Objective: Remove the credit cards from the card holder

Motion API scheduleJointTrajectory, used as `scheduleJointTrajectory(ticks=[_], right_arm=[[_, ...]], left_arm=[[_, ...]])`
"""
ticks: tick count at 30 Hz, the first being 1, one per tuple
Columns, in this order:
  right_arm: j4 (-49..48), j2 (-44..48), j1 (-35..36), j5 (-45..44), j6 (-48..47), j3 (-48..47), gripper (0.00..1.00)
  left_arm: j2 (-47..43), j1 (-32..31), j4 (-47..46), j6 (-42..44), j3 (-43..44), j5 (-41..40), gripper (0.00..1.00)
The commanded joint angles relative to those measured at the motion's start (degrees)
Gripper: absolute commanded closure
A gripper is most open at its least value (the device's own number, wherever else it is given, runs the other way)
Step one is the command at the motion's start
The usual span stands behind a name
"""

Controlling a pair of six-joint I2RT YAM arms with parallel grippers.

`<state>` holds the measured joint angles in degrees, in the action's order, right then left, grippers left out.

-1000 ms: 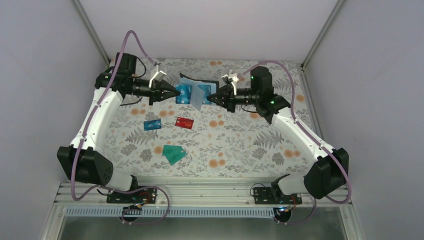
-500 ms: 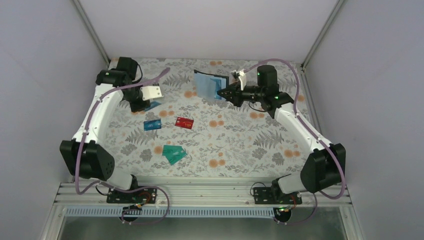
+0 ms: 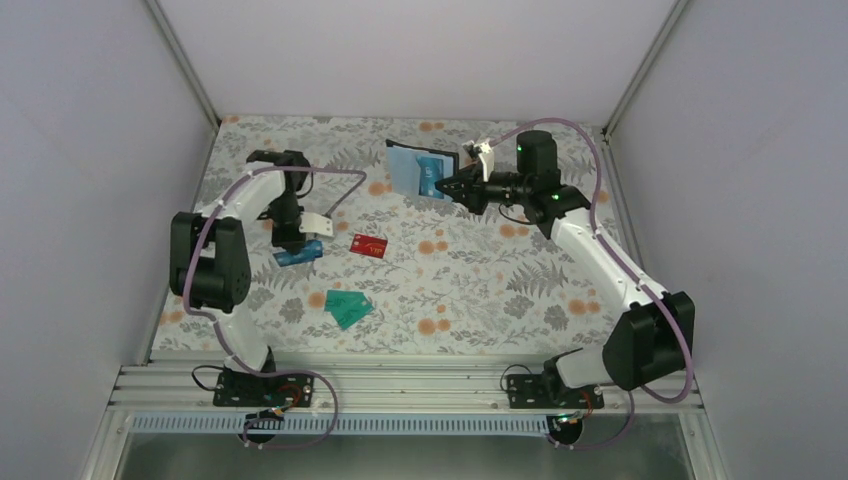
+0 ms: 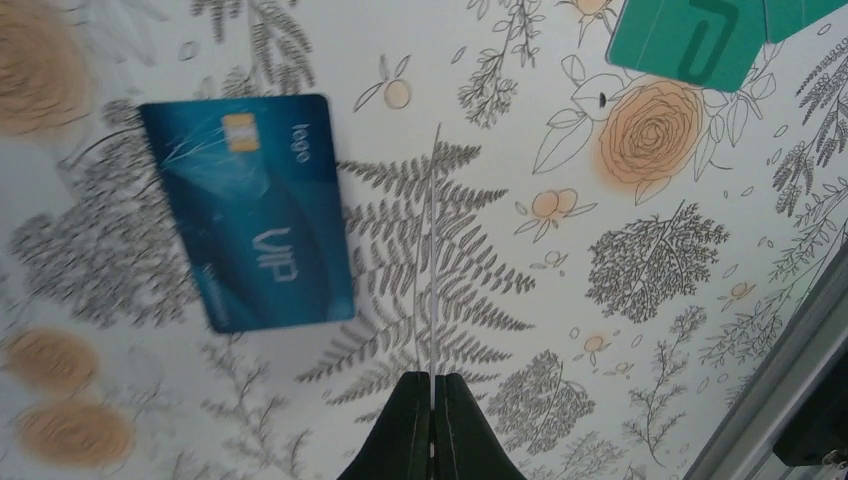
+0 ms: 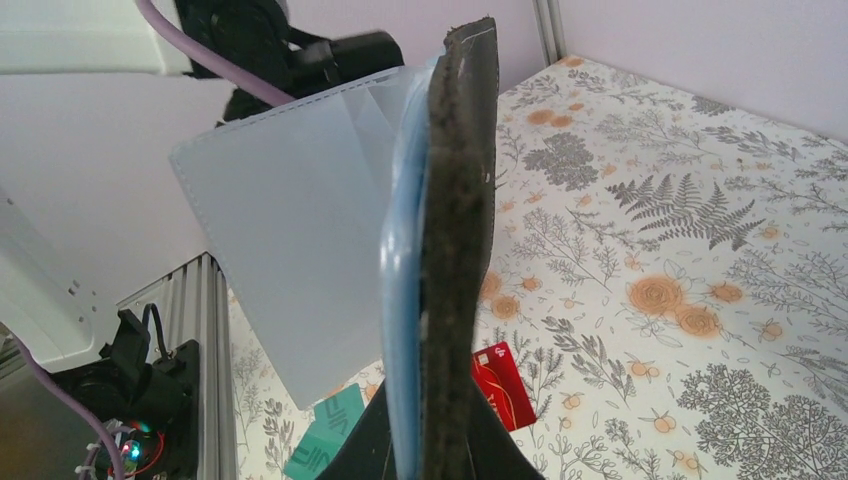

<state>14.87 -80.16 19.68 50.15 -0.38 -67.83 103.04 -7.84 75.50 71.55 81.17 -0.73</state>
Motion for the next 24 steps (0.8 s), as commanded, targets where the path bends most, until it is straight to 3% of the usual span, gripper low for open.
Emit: scheduleJointTrajectory(ticks=[1,9,11,17,20,24], right_arm=[[-0.73,1.90,-0.25,0.43,-0.85,0.49,0.96],[-0.24,1.96,-0.21,-0.31,-1.00,0.53,0.96],[-0.02,2.12,-0.24,-0.75,-1.02,0.51,0.96],[0.20,3.17,-0.30,-1.02,-0.83,0.11,0.96],[0.05,4.23,-0.34,-1.20,-0.62,0.47,0.96],[0.41,4.91,-0.28,-1.34,-0.20,0.51,0.96]], left_arm=[[3.64,-1.11,-1.41,2.05,-1.08,-1.32,0.98],[12.26,-2.01,-5.79,0.30,4.30,-4.68,0.97],[13.69,-2.15,-6.18,-0.73,4.73,-6.77,0.90],[13.96,-2.16,-9.71,-1.94,6.34,-8.83,0.55],[13.10,-2.13,-9.29,-3.26,11.38,-5.57,0.39],[8.61,-1.50,-9.76,-4.60,18.03,2.20,0.25]])
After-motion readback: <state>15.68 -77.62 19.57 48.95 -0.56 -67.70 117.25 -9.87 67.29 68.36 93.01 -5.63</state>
